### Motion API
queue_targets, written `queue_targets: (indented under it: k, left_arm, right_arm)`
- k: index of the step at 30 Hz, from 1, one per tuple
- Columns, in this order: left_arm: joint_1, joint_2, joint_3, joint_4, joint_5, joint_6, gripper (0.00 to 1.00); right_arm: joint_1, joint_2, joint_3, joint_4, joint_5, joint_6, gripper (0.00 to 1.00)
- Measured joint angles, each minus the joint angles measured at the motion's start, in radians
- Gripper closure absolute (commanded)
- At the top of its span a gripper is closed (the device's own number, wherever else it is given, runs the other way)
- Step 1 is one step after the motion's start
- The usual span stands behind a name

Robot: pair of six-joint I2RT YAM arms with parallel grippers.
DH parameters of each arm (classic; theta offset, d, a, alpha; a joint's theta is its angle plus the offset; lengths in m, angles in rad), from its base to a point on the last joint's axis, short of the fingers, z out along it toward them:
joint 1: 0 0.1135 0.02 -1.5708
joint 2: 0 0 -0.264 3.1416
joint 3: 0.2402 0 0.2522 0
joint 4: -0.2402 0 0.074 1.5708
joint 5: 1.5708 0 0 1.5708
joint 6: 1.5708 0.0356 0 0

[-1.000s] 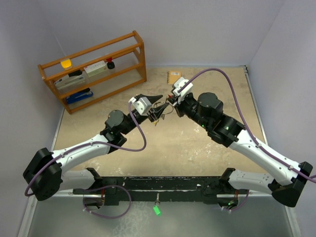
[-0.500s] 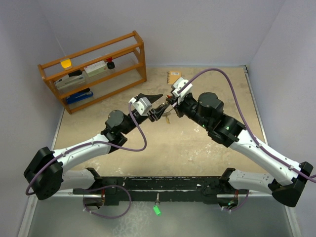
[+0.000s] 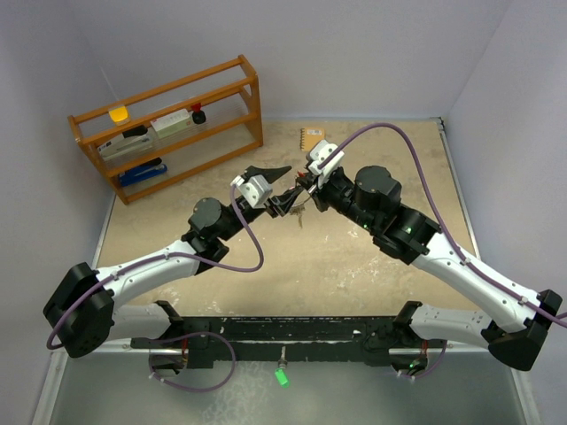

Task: Remove the keys from the keyring

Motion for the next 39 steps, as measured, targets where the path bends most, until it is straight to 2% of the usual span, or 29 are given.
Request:
queue_targets:
  k: [3, 12, 29, 39]
  left_arm:
    - [0.000, 0.000, 0.000, 0.006, 0.003, 0.002, 0.56]
    - [0.000, 0.000, 0.000, 0.011, 0.024, 0.002, 0.62]
    - [0.000, 0.003, -0.005, 0.015, 0.062, 0.000, 1.00]
    - [0.000, 0.003, -0.007, 0.013, 0.058, 0.011, 1.00]
  right_arm:
    - [0.000, 0.000, 0.000, 0.000, -0.001, 0.000, 1.00]
    - [0.000, 0.000, 0.000, 0.000, -0.002, -0.001, 1.00]
    - [0.002, 0.000, 0.000, 0.006, 0.001, -0.009, 1.00]
    - [0.004, 0.000, 0.000, 0.003, 0.004, -0.016, 1.00]
